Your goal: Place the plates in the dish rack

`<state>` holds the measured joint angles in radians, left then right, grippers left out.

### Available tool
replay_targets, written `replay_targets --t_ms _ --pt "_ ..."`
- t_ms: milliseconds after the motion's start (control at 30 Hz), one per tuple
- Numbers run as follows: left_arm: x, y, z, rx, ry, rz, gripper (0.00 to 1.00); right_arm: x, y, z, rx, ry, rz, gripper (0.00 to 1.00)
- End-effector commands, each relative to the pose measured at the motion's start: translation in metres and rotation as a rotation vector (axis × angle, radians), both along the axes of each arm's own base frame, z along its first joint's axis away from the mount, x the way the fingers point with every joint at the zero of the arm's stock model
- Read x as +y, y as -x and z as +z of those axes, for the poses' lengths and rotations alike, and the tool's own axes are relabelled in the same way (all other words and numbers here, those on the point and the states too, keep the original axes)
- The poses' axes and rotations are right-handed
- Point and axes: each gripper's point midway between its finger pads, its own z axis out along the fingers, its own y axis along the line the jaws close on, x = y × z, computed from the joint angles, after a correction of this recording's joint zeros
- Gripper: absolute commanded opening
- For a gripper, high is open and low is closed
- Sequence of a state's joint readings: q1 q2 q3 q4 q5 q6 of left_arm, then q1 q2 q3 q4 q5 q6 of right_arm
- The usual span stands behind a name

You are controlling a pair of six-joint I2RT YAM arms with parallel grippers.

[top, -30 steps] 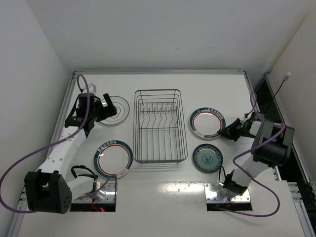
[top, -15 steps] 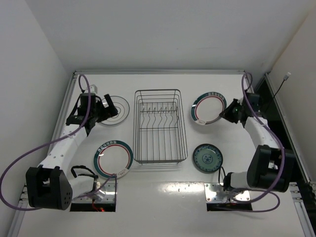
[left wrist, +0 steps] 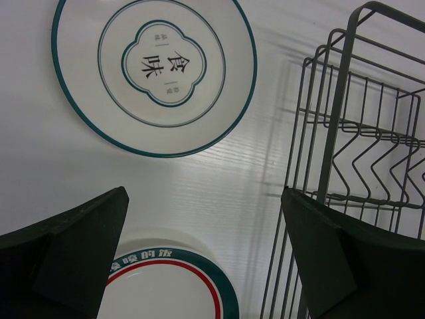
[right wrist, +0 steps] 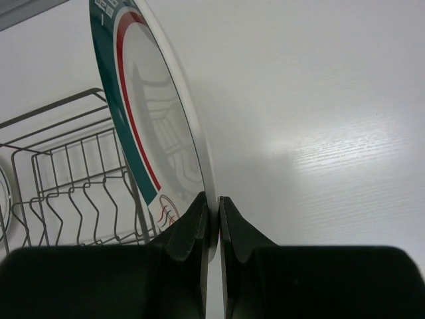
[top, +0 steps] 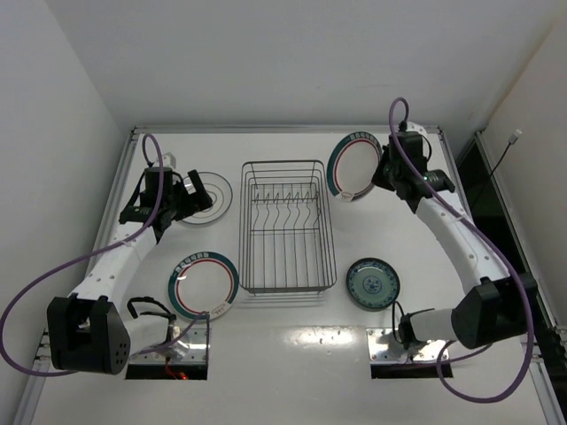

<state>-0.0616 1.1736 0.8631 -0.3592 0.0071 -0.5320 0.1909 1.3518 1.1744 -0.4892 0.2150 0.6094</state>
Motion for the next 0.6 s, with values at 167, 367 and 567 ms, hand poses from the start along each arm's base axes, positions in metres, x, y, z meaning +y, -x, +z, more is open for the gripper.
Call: replay_targets --t_ms 167,367,567 --pt "0.004 -0.008 0.017 -0.041 0.003 0.019 1.00 0.032 -0.010 0.033 -0.062 0.165 -0.028 0.00" --pt "0.004 -0.006 0.015 -0.031 0.003 0.019 1.00 0.062 -0.001 0.020 -0.025 0.279 0.000 0.00" --pt "0.004 -0.006 0.015 -0.031 0.003 0.019 1.00 0.087 0.008 0.014 -0.003 0.365 0.022 0.00"
